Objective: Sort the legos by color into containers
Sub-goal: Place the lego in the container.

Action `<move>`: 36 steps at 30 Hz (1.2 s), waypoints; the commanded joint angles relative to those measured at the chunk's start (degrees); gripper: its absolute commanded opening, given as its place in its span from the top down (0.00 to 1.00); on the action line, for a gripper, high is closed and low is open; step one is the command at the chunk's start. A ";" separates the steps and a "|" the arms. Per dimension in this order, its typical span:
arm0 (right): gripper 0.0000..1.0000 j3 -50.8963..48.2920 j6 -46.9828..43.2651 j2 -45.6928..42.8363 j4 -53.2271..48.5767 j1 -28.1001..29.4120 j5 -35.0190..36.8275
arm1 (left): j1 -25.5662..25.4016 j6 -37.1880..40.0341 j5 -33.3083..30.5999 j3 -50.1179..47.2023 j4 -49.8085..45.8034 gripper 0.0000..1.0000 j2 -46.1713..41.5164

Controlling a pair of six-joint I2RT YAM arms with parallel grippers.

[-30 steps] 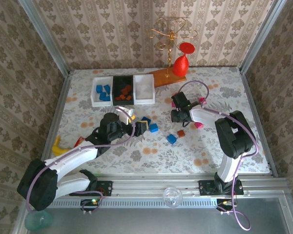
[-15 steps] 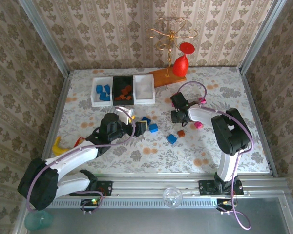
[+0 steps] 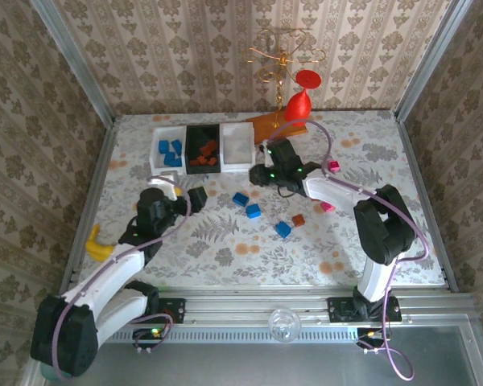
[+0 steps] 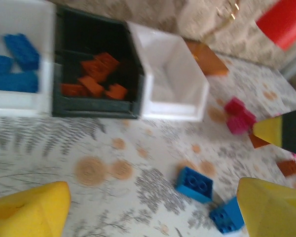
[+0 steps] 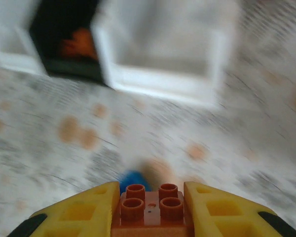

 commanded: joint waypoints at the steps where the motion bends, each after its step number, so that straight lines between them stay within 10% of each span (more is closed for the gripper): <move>1: 0.68 6.85 1.75 4.38 7.53 2.39 -4.11 | 3.75 -3.05 2.11 -0.09 -4.24 0.11 -3.41; 19: 0.68 56.52 2.58 42.23 1.42 3.81 -0.67 | 6.89 -3.42 9.93 0.71 -11.41 0.11 -7.01; 26: 0.49 76.73 1.38 52.05 -9.56 3.38 -1.58 | 6.87 -3.47 10.49 -0.28 -10.70 0.11 -7.13; 31: 0.33 69.72 -2.76 43.20 -12.29 2.97 -3.12 | 6.81 -4.32 12.28 -1.41 -8.56 0.11 -6.94; 36: 0.28 42.08 -6.65 23.83 -6.32 2.62 -1.67 | 3.96 -3.99 14.94 -2.76 -4.18 0.12 -6.11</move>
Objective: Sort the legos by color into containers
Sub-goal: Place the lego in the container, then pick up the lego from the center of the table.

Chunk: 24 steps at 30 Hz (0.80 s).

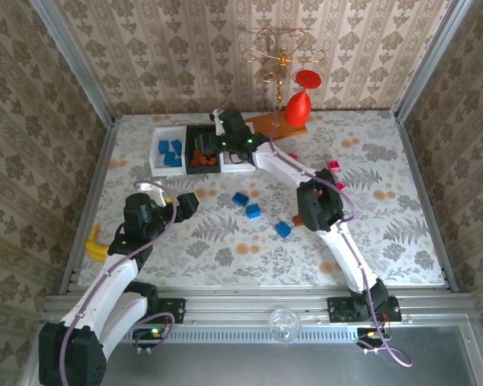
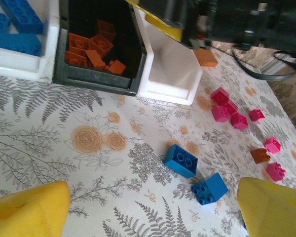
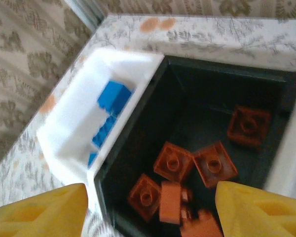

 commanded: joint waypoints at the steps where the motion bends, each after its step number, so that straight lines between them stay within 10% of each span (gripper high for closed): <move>1: 0.27 -16.07 -4.38 -16.21 3.25 -0.60 1.01 | -2.77 0.21 2.85 -0.60 4.16 0.12 0.82; 12: 0.21 -63.86 -2.20 -51.04 -5.91 -7.67 17.25 | -19.15 8.23 2.46 3.88 13.36 0.13 11.23; 24: 0.28 -76.74 2.45 -58.09 -16.58 -6.77 18.13 | -27.44 13.56 5.05 9.29 15.99 0.13 24.28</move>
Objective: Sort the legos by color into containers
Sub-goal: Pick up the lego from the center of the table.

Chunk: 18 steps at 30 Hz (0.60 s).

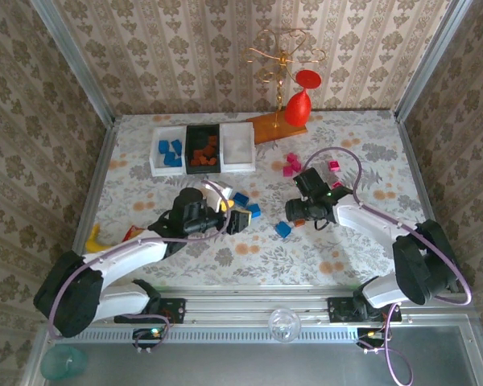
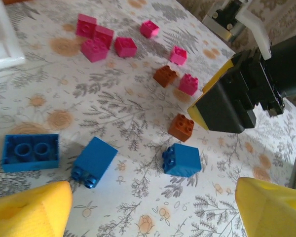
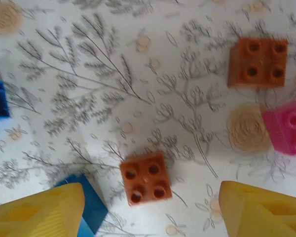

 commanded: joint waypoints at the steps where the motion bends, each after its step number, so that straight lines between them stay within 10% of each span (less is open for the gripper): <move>1: 0.30 -0.48 1.63 0.61 -1.81 0.07 0.49 | -0.92 2.46 1.76 1.95 2.58 0.13 1.75; 18: 0.47 2.27 0.66 11.45 0.26 -0.61 -1.61 | -1.05 3.58 -1.28 1.88 0.20 0.14 0.46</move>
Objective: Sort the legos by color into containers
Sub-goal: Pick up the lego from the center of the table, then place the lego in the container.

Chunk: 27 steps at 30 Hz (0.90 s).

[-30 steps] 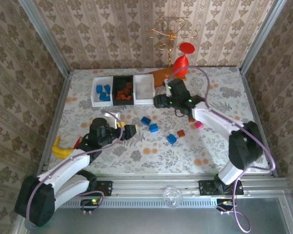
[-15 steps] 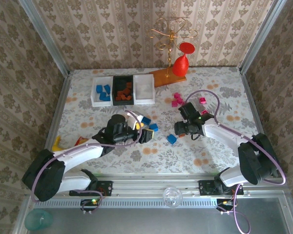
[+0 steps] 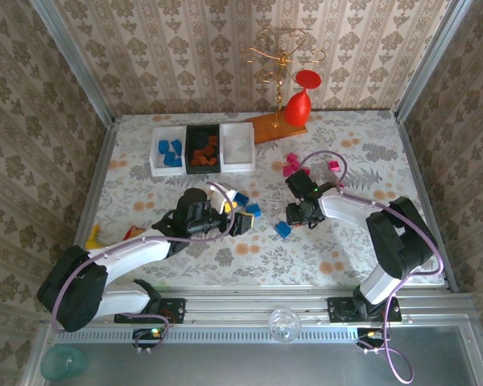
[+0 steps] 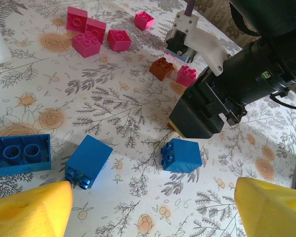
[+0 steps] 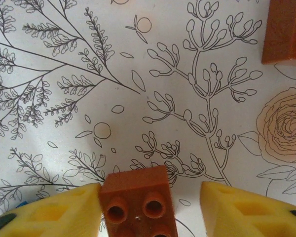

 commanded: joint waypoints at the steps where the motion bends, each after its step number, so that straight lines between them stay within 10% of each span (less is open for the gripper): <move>1: 0.48 -0.95 0.17 -0.51 -0.53 -0.56 -1.18 | -0.18 1.78 -0.99 1.51 -0.16 0.14 -0.96; 19: 0.69 -3.44 -0.09 -9.05 7.84 -0.45 -7.48 | 0.34 -0.42 -10.57 -0.15 -1.85 0.13 -2.82; 27: 0.71 0.49 5.33 -9.83 29.69 4.68 -14.77 | 11.13 -8.60 -14.75 -3.57 -2.78 0.11 -11.93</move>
